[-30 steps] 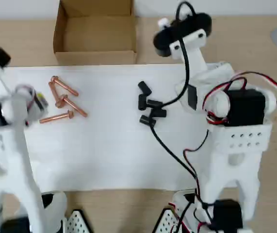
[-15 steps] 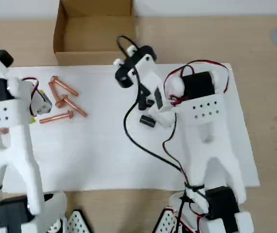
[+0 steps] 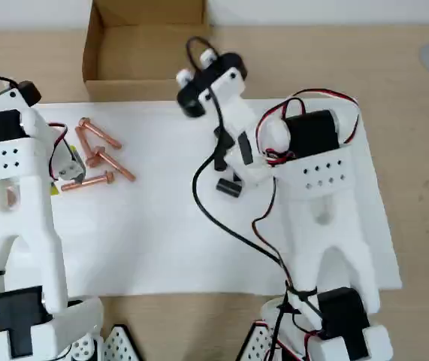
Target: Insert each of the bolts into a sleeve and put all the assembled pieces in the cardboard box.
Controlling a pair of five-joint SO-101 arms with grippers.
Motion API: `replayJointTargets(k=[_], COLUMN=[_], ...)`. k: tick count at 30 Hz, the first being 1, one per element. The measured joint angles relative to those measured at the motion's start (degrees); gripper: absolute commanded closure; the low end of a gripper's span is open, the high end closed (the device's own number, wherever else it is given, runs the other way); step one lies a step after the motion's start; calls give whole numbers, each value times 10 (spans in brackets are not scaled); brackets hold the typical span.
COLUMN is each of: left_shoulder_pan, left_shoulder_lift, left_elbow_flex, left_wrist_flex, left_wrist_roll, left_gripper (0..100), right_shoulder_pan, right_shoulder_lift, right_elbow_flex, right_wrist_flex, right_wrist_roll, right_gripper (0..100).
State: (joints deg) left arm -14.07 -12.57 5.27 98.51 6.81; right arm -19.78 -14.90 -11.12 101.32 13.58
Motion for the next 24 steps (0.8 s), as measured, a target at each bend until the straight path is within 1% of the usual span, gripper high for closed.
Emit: replayJointTargets(k=[2,6,10,12,17,20,24], left_shoulder_pan=[0,-4,-4,-4,-19,-24,-24], left_shoulder_lift=[0,0,4,5,8,31,85], left_elbow_flex=[0,10,37,41,45,56,76], left_wrist_flex=[0,0,1,2,-1,-21,-73], left_wrist_roll=[-26,-58,-63,-63,-36,-19,9], left_gripper=[856,854,856,856,856,857,857], right_shoulder_pan=[0,-11,-20,-36,-75,-76,-73], right_shoulder_lift=[0,2,10,27,77,108,146], right_elbow_flex=[-33,-67,-56,-36,11,33,68], right_wrist_flex=[0,-8,-10,-11,-29,-48,-70], right_wrist_roll=[-22,-33,-27,3,70,102,129], right_gripper=[983,979,896,868,864,864,864])
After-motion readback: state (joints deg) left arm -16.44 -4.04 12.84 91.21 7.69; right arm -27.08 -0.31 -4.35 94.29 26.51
